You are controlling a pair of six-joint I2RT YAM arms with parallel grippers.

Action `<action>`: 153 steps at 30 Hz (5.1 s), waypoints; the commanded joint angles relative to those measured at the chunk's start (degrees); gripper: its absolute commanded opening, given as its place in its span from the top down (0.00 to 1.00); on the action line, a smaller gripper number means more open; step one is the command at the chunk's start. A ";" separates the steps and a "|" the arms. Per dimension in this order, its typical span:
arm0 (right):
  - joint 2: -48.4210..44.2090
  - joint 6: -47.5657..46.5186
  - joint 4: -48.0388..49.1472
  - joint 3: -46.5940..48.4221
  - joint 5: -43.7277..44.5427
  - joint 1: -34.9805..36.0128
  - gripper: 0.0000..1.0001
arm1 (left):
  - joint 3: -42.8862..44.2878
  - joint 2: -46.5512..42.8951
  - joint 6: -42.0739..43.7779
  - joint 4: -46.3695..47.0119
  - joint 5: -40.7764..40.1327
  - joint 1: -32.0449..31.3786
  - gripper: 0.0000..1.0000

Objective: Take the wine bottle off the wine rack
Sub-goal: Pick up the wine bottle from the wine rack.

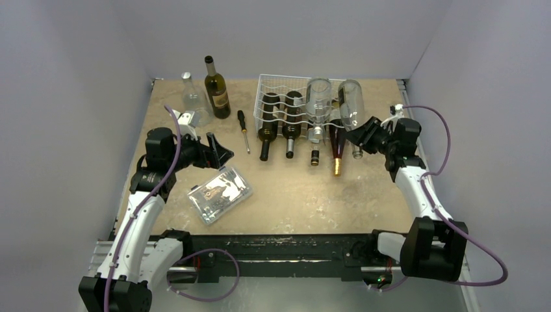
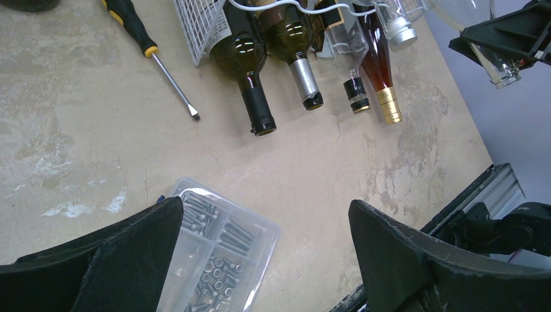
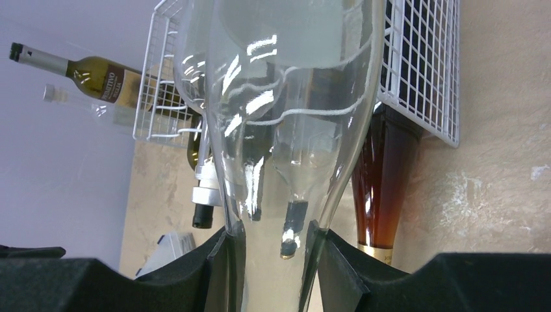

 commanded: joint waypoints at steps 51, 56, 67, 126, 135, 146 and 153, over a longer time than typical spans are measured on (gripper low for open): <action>-8.23 -6.74 3.45 12.06 -28.63 1.79 1.00 | 2.01 -1.24 0.90 1.30 0.22 -0.13 0.00; -8.16 -12.65 -3.70 12.81 -29.19 6.30 1.00 | 2.05 -1.63 1.25 1.10 -0.13 -0.13 0.00; -6.74 -14.19 -7.74 9.95 -32.20 15.21 1.00 | 0.98 -3.52 1.70 3.60 3.07 -0.20 0.01; 3.36 -45.16 -28.17 6.24 -21.63 33.07 1.00 | -5.58 17.95 61.53 27.13 -20.64 -54.20 0.00; 3.88 -45.28 -28.46 6.42 -21.72 33.39 1.00 | -3.02 23.87 61.71 28.38 -19.29 -54.09 0.00; 4.15 -45.29 -28.55 6.57 -21.48 33.52 1.00 | 0.13 29.81 63.75 26.50 -18.47 -52.81 0.00; 4.67 -45.25 -28.68 6.77 -21.19 33.57 1.00 | 1.48 32.21 65.12 25.26 -19.84 -52.70 0.03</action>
